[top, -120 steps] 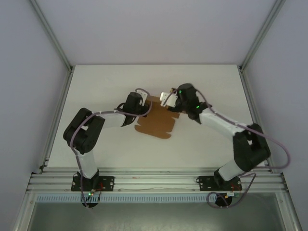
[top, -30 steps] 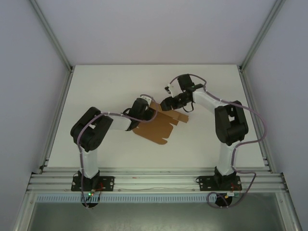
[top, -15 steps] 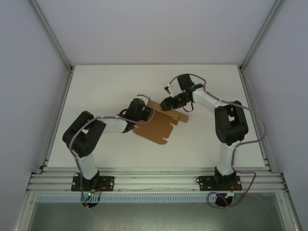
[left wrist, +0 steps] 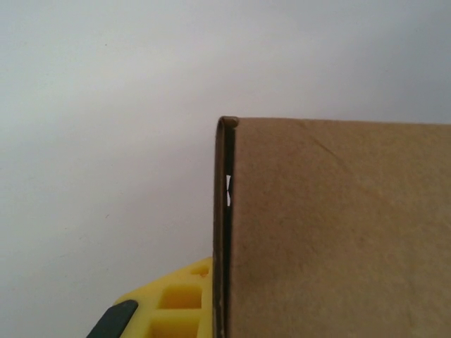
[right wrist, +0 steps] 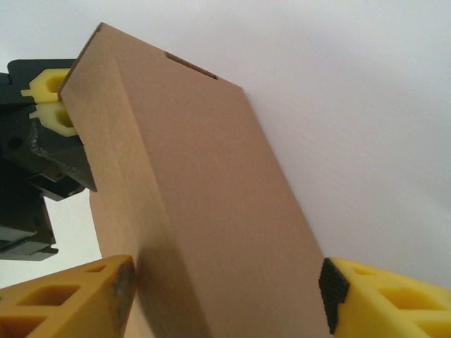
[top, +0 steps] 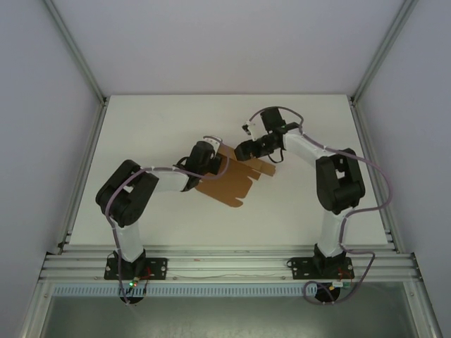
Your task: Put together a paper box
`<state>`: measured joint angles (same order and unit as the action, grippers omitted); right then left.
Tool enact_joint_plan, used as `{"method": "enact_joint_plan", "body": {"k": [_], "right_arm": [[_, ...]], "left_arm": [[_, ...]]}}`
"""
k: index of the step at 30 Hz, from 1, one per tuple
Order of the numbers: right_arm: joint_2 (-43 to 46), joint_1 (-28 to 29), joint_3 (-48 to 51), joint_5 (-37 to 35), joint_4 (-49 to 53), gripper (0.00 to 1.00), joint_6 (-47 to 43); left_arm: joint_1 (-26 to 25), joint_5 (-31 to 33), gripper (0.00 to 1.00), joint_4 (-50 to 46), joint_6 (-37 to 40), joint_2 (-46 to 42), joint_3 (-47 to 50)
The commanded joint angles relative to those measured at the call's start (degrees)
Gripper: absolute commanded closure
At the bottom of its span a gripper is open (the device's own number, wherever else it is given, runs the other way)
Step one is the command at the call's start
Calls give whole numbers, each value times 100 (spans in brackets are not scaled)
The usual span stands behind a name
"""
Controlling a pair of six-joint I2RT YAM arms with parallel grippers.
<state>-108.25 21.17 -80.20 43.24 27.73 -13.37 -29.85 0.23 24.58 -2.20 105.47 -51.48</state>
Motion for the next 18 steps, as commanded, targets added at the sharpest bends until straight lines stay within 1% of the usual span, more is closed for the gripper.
{"method": "enact_joint_plan", "body": {"k": [1, 3, 5, 7, 8, 10, 12, 16, 18], "right_arm": [[1079, -149, 442, -511, -321, 23, -160], [1670, -289, 800, -600, -475, 21, -304], [2196, -448, 1071, -417, -386, 17, -510], [2599, -538, 1306, -352, -229, 10, -631], [2768, -559, 1438, -286, -132, 9, -774], [2993, -562, 1676, -68, -75, 9, -1015], [3119, -566, 1859, 173, -238, 9, -1050], [3108, -553, 1912, 854, -516, 12, -1164], [3099, -524, 1891, 914, -498, 15, -1280]], "left_arm": [[172, -166, 100, 43, -331, -374, 160], [349, -634, 100, -67, -616, -536, 243], [616, -1377, 100, -185, -899, -700, 307], [858, -2131, 100, -130, -1175, -884, 429], [953, -2477, 100, -83, -1310, -987, 504], [1035, -3011, 100, -76, -1317, -1165, 573], [1038, -3338, 100, -340, -1267, -1303, 501], [1037, -3547, 100, -1027, -1383, -1348, 192], [1037, -3598, 100, -1247, -1512, -1337, 83]]}}
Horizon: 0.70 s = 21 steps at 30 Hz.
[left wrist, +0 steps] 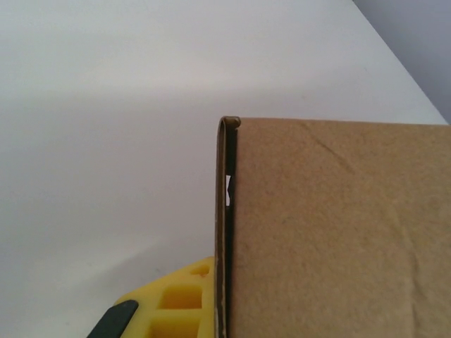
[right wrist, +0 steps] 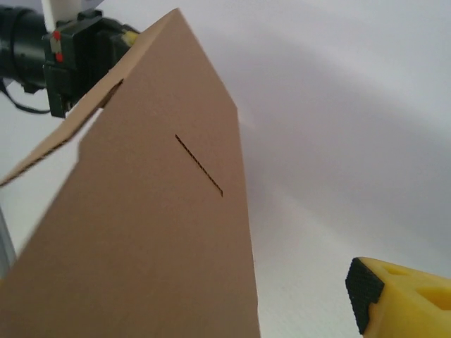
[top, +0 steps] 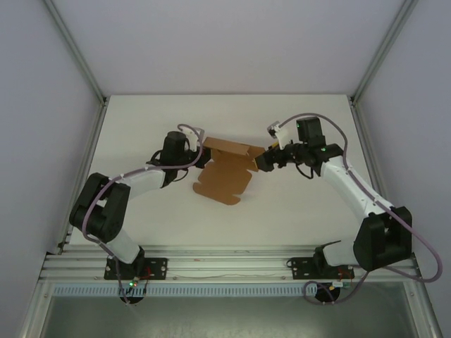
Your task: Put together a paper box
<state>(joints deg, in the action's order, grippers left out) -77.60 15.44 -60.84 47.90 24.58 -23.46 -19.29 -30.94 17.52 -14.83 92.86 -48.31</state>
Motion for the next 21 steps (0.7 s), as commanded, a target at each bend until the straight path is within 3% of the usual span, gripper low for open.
{"method": "enact_joint_plan", "body": {"k": [1, 4, 6, 8, 10, 15, 19, 21], "right_arm": [[35, 93, -26, 342, -259, 16, -268], [-31, 265, -35, -137, -346, 27, -245], [-83, 410, -75, -501, -360, 42, -168], [-122, 583, -89, -980, -418, 64, -77], [-167, 711, -87, -1336, -492, 76, 11], [-272, 922, 27, -1767, -938, 94, 424], [-252, 1151, 175, -2009, -1160, 99, 421], [-278, 1181, 323, -2074, -1406, 100, 591]], "left_arm": [[-14, -520, 100, -561, -331, -75, -264], [-18, -728, 100, -807, -527, -32, -471], [-19, -690, 100, -910, -740, 25, -569], [-12, -671, 100, -964, -892, 93, -646], [-15, -568, 100, -1113, -967, 156, -741], [-116, 767, 100, -2273, -1031, 434, -1234], [-136, 2413, 100, -3628, -1607, 888, -1860], [-164, 2855, 100, -4105, -1849, 1120, -2123]]}}
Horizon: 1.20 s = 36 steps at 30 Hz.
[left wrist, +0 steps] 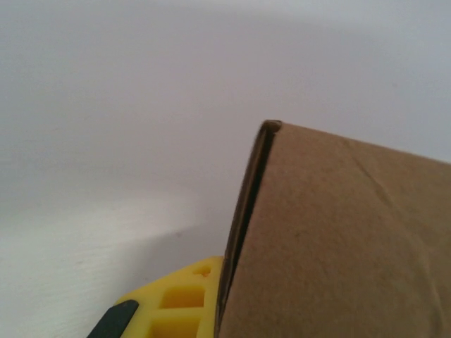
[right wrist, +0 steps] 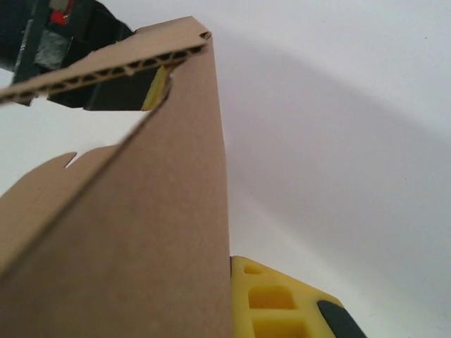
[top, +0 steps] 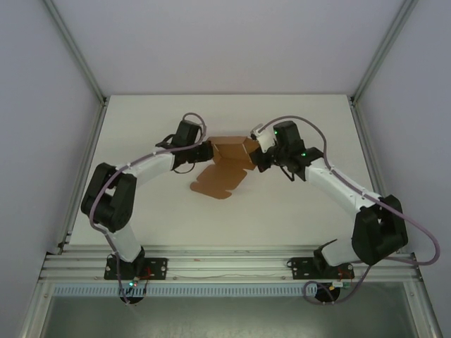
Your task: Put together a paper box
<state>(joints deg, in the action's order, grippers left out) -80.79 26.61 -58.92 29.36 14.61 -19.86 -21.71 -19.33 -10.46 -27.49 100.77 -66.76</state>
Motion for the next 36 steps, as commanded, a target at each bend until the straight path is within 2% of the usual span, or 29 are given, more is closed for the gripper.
{"method": "enact_joint_plan", "body": {"k": [1, 3, 6, 9, 12, 15, 16, 19, 23, 29, 36], "right_arm": [[0, 80, 186, -199, -508, 100, 339], [-96, 103, 243, -29, -626, 100, 438], [-181, 159, 472, 266, -1061, 100, 545], [-270, 167, 591, 312, -1263, 100, 542], [-379, 160, 597, 197, -1220, 100, 408], [-470, 152, 700, 378, -1329, 100, 322], [-497, 152, 740, 439, -1355, 100, 265], [-541, 142, 891, 456, -1502, 100, 138], [-552, 73, 1004, 433, -1598, 100, -58], [-612, -66, 1052, 538, -1692, 100, -144], [-683, -176, 1021, 957, -1658, 100, -291]], "left_arm": [[42, 1927, 100, -1515, -726, 433, -405], [-16, 2050, 100, -1582, -831, 556, -493], [-67, 1763, 100, -1154, -998, 632, -464], [-122, 1123, 100, -392, -802, 579, -339], [-204, 1217, 100, -147, -521, 454, -283], [-224, 929, 86, 282, -63, 259, -10], [-228, 824, 79, 461, 75, 167, 126], [-222, 662, 68, 720, 305, -105, 467], [-193, 642, 62, 905, 475, -475, 885], [-127, 641, 58, 1284, 672, -897, 1586], [161, 214, 58, 1935, 732, -733, 1966]]}}
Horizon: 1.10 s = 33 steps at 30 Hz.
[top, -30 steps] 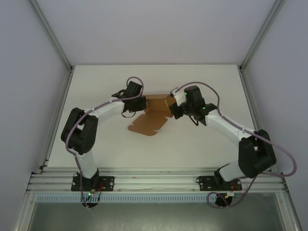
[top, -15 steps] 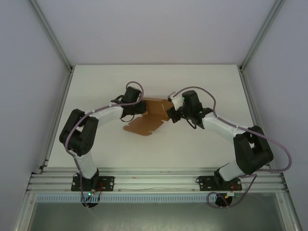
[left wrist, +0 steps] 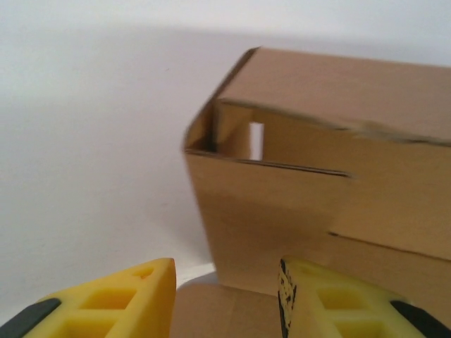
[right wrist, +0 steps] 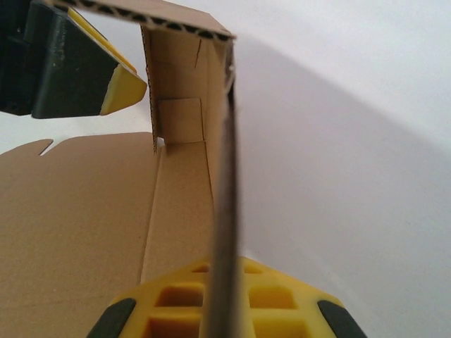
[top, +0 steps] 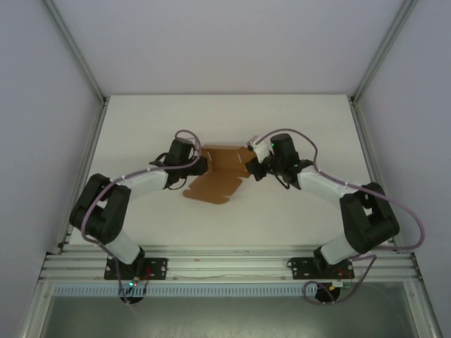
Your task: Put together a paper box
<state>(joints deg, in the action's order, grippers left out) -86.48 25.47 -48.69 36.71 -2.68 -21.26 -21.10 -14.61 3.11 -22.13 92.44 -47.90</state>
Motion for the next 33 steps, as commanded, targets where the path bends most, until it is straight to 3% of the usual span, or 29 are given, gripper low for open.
{"method": "enact_joint_plan", "body": {"k": [1, 6, 9, 11, 20, 23, 24, 26, 30, 31, 33], "right_arm": [[-163, -77, -34, 262, 112, 100, -160], [-365, -116, -206, 470, 367, 100, -295], [-444, -132, -295, 562, 464, 100, -320], [-484, -153, -361, 613, 554, 100, -349], [-571, -153, -537, 787, 852, 100, -511], [-605, -148, -583, 796, 927, 100, -502], [-606, -152, -583, 796, 923, 100, -497], [-606, -155, -580, 779, 919, 100, -451], [-607, -149, -534, 730, 877, 100, -324], [-599, -154, -516, 707, 853, 97, -265], [-534, -153, -460, 538, 751, 77, -99]], "left_arm": [[99, -335, 59, 714, 234, 160, 88], [106, -1060, 61, 1770, 493, 435, 184], [115, -1035, 73, 1771, 560, 750, -29], [115, -1125, 75, 1531, 576, 973, -260], [90, -558, 83, 1278, 345, 1484, -653], [52, -247, 91, 1182, 232, 1639, -800], [33, -99, 98, 1080, 148, 1650, -876], [-41, 207, 100, 968, 80, 1811, -957], [-379, 1815, 100, 423, -41, 1809, -1157], [-475, 2161, 100, 253, 41, 1778, -1204], [-611, 2436, 100, 444, 244, 1721, -1101]]}}
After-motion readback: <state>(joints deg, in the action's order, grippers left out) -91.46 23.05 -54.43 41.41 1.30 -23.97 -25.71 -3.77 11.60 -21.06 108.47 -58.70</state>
